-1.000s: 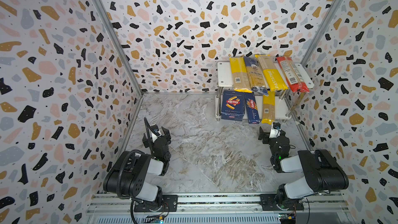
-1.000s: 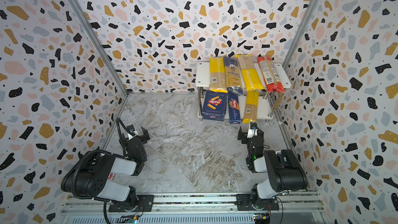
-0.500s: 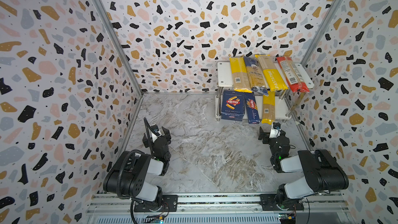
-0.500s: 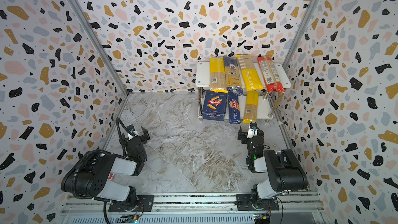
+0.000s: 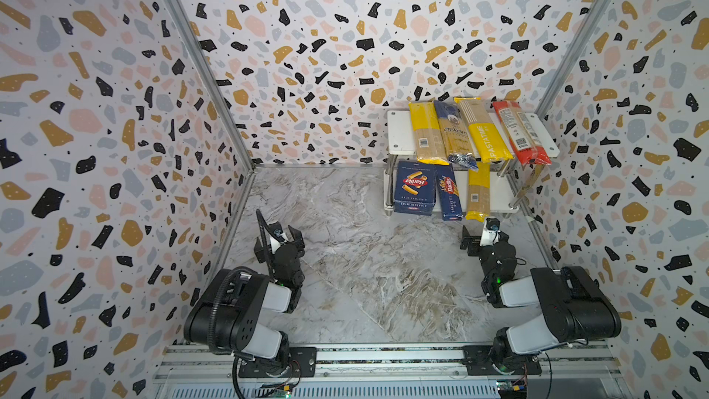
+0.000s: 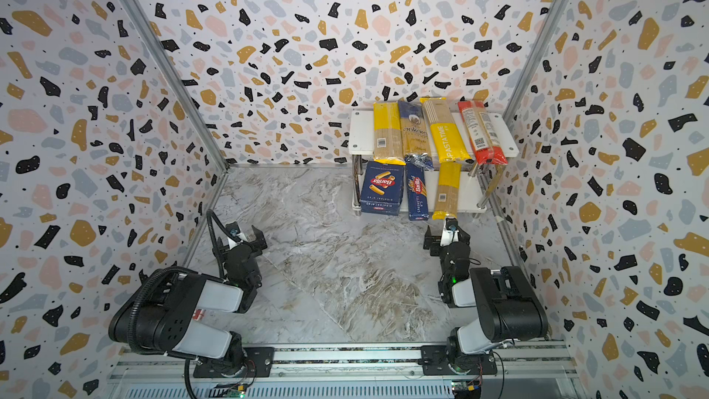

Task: Arrange pasta packages on shelves
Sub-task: Reset both arms

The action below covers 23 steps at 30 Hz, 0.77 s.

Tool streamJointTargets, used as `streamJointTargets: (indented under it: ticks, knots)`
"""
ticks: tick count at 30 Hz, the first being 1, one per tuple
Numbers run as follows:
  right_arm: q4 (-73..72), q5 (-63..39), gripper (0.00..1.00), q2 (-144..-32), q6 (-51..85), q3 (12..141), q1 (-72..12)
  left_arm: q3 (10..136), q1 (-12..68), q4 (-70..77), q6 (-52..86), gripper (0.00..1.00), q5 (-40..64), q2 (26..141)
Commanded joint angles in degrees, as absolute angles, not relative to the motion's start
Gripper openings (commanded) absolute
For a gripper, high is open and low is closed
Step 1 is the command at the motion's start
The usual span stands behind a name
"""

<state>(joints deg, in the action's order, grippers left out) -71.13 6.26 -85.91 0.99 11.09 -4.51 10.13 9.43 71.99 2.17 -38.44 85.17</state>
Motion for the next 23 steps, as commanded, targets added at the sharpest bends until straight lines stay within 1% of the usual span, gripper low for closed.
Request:
streamJointTargets:
  ticks: [1,23]
  knots:
    - [-71.5,6.9,0.99,-85.1,0.7,11.6,-4.7,10.5,9.2,73.7,2.3,1.00,-38.8,84.4]
    - [-71.5,6.9,0.99,-85.1,0.7,11.6,-4.8,11.2,9.0,73.4,2.4,0.99,-37.8,85.3]
